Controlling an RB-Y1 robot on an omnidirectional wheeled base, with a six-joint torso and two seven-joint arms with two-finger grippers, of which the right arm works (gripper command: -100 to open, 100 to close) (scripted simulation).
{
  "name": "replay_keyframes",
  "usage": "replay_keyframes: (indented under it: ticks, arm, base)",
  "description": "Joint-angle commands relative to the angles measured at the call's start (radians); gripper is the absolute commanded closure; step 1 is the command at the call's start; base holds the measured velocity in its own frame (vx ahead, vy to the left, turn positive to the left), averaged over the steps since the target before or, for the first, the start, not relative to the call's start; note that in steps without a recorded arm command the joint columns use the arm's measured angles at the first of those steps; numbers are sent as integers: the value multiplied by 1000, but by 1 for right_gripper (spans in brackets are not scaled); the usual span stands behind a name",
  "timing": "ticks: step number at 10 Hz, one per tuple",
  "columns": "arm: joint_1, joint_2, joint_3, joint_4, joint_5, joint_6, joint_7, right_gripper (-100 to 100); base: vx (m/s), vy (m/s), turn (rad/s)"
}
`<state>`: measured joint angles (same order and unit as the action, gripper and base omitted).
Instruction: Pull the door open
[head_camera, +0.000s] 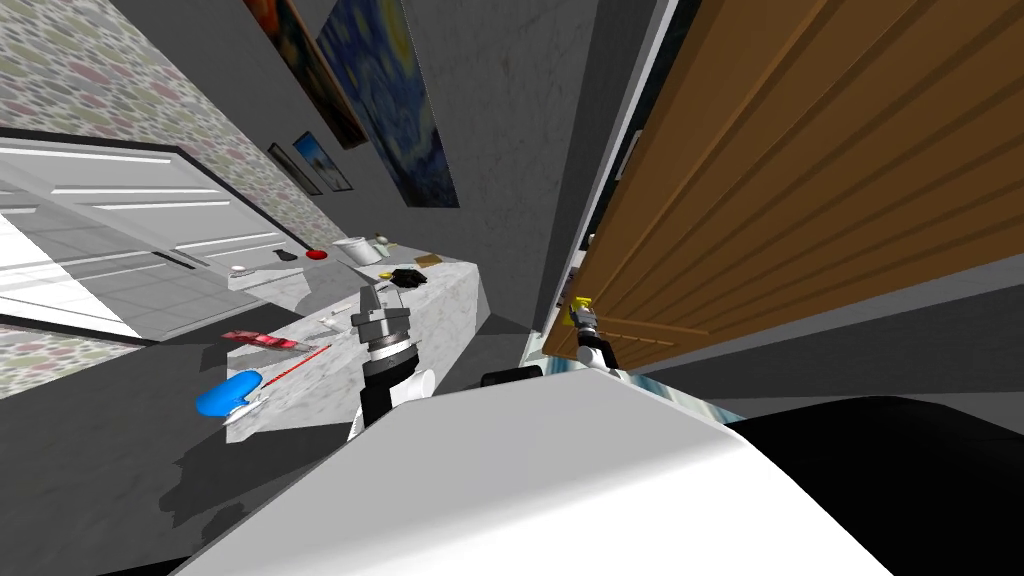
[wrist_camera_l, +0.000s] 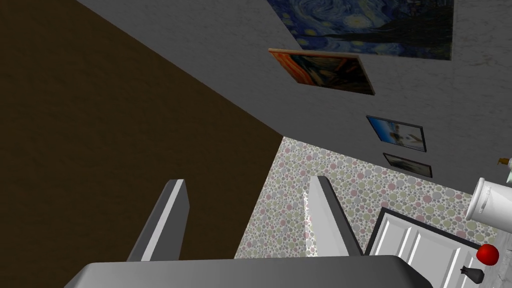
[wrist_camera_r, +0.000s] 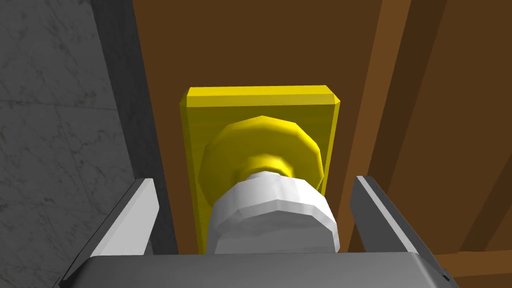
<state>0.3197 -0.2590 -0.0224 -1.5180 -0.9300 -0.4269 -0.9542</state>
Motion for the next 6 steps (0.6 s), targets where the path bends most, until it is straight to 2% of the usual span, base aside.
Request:
replay_keyframes:
  ticks: [1,6]
  arm:
    - [0,0,1,0,0,0,0,100]
    - [0,0,1,0,0,0,0,100]
  base:
    - [-9,4,-22]
    - [-16,5,-1]
